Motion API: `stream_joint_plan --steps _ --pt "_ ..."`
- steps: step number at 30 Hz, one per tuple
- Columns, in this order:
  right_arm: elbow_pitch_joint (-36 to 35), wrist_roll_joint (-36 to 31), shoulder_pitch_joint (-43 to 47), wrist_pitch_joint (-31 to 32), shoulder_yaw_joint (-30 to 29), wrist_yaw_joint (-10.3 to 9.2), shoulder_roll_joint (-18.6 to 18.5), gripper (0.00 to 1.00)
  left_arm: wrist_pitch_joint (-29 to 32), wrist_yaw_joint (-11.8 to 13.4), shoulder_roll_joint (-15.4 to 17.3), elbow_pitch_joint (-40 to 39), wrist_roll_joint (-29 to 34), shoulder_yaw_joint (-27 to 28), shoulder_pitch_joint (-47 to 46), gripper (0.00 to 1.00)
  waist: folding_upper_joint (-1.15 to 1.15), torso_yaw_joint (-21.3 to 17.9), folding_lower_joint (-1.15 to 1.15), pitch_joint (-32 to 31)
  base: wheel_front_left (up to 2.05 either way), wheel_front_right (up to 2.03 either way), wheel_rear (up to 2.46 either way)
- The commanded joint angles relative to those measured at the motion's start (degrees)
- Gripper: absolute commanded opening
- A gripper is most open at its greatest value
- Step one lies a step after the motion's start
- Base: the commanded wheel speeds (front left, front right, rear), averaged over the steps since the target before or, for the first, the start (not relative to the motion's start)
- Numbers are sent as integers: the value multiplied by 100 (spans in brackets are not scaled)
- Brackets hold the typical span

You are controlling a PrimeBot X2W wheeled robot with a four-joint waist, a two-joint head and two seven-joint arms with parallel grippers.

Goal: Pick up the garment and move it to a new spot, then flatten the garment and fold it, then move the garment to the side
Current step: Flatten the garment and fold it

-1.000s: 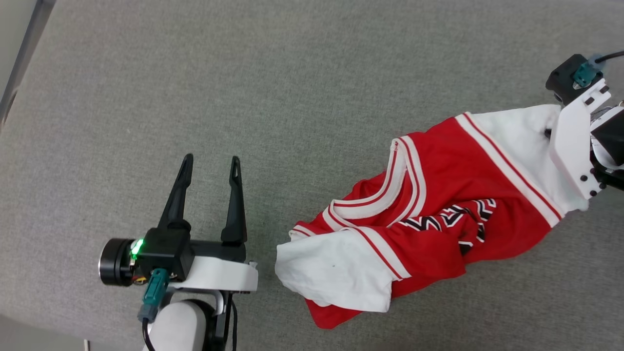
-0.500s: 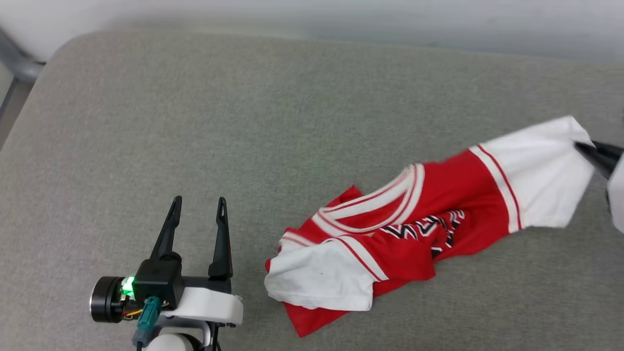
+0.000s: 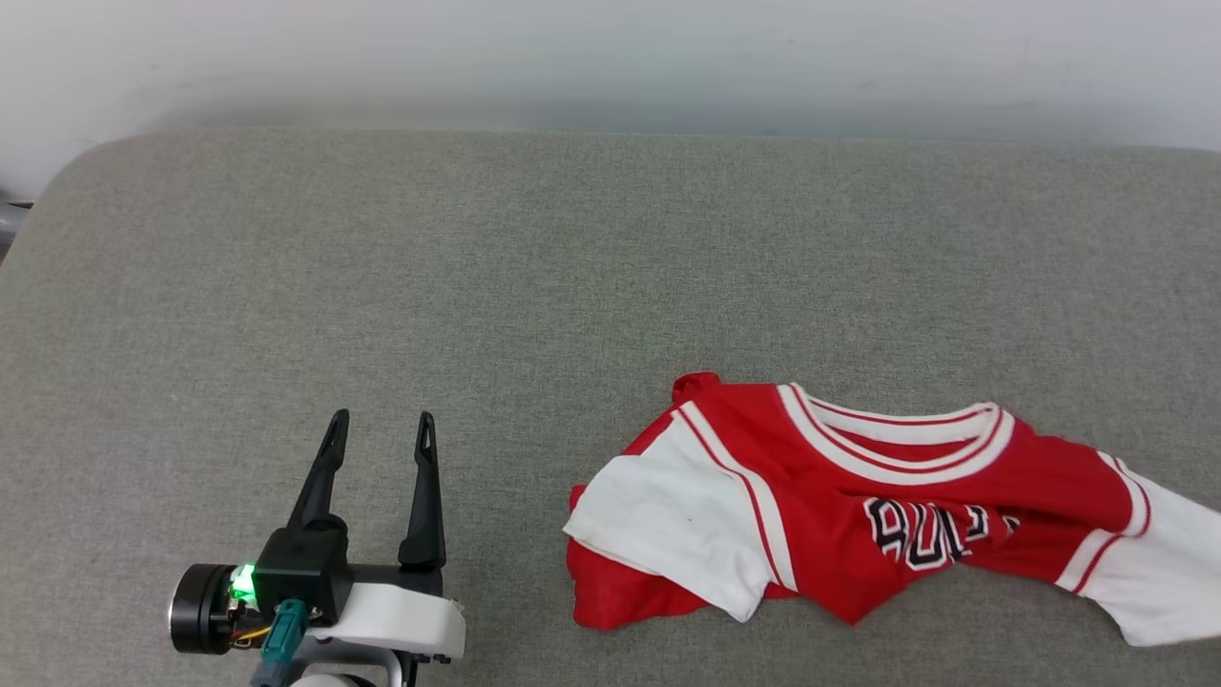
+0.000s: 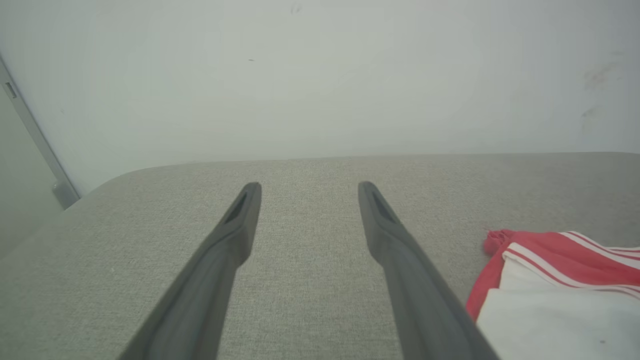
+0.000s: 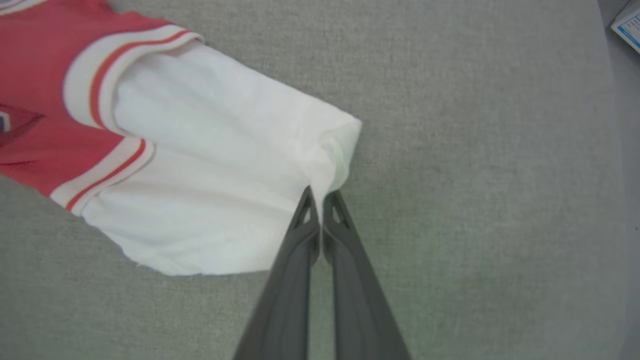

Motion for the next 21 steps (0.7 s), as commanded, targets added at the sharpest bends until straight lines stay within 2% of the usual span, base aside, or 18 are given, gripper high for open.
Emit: stream_joint_plan --steps 1,11,14,15,16,21 --pt "143 -2 384 63 -247 -9 171 0 -16 -33 7 21 28 19 11 100 0 9 0 13 0 0 0" --pt "770 -125 1266 414 -604 -10 837 0 -16 -77 4 74 54 42 -8 100 0 94 0 1 0 0 0" --pt "807 -156 1233 226 -748 -10 978 0 -16 -81 4 92 51 78 17 100 0 94 0 -38 0 0 0" --pt "782 -204 1172 126 -818 -10 991 38 -16 -82 7 98 53 91 32 100 0 83 0 -60 0 0 0" --pt "737 -263 1089 -37 -923 -10 974 100 -16 -86 11 102 61 103 51 100 0 73 0 -78 0 0 0" --pt "329 -765 680 -1019 -1559 -7 978 100 -16 -117 46 111 100 144 94 100 0 13 0 -186 0 0 0"
